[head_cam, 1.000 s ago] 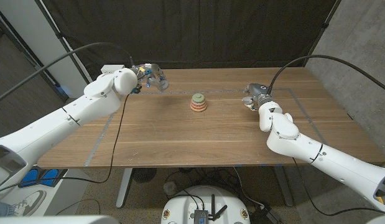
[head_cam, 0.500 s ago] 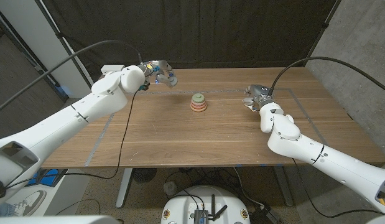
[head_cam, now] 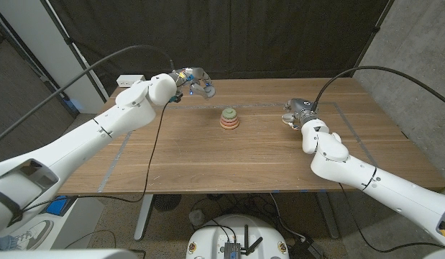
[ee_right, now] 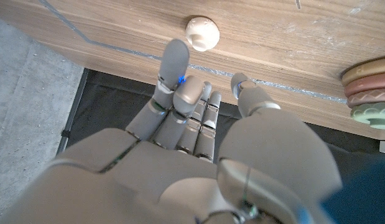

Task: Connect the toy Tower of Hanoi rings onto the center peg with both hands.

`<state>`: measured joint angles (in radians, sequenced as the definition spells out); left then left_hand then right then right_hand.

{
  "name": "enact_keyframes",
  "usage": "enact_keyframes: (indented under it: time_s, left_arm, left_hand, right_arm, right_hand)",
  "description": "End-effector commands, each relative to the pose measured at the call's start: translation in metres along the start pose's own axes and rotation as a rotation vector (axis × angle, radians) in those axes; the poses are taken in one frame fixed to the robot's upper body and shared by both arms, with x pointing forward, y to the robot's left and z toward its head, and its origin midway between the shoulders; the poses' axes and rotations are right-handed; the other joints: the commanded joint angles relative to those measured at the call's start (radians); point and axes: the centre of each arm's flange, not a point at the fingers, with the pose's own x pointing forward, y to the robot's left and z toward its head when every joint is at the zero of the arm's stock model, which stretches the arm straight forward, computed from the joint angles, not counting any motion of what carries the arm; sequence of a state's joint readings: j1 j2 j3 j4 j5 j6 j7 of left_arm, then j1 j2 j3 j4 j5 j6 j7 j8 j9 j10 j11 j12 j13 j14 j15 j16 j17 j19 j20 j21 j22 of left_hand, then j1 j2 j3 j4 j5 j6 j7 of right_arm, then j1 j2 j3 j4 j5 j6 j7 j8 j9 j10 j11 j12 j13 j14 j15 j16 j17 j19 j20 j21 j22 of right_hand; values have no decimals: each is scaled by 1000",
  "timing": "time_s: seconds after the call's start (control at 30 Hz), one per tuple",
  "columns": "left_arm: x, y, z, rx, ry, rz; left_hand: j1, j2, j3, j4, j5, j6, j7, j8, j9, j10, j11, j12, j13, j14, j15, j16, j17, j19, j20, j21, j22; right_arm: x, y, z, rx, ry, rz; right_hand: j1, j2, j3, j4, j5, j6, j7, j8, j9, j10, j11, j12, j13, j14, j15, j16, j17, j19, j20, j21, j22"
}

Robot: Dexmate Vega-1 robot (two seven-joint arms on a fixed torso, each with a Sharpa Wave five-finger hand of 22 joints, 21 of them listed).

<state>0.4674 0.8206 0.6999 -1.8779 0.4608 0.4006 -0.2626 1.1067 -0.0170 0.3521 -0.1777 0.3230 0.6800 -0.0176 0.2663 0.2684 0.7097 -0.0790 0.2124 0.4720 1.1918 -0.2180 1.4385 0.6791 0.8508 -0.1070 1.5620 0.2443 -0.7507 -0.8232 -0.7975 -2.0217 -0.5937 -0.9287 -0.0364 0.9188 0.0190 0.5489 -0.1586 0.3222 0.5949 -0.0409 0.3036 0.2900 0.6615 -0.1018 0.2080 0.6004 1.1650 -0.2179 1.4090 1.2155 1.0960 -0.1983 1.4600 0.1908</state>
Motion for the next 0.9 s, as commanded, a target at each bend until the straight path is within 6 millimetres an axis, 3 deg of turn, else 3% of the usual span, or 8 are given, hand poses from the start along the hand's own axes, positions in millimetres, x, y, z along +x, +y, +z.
enact_keyframes:
  time_s: [0.03,0.9]
  left_arm:
    - [12,-3,20,17,-50,-36]
    - [35,-18,40,34,-85,-102]
  left_hand:
    - [8,10,22,12,3,8,0,1,3,108,-97,4,116,3,0,-4,4,9,-106,-2,1]
    - [6,9,21,12,1,10,1,-8,7,108,-96,-1,118,2,0,-14,10,10,-106,-2,-1]
  right_arm:
    - [-1,0,-5,9,9,2]
    - [-7,-5,-13,14,23,-14]
  right_hand:
    - [9,4,5,-4,3,10,0,5,3,4,0,2,2,8,-2,6,4,6,-25,-2,1]
    - [7,7,6,-4,2,13,1,5,4,9,1,1,5,7,-2,7,3,9,-25,-4,2]
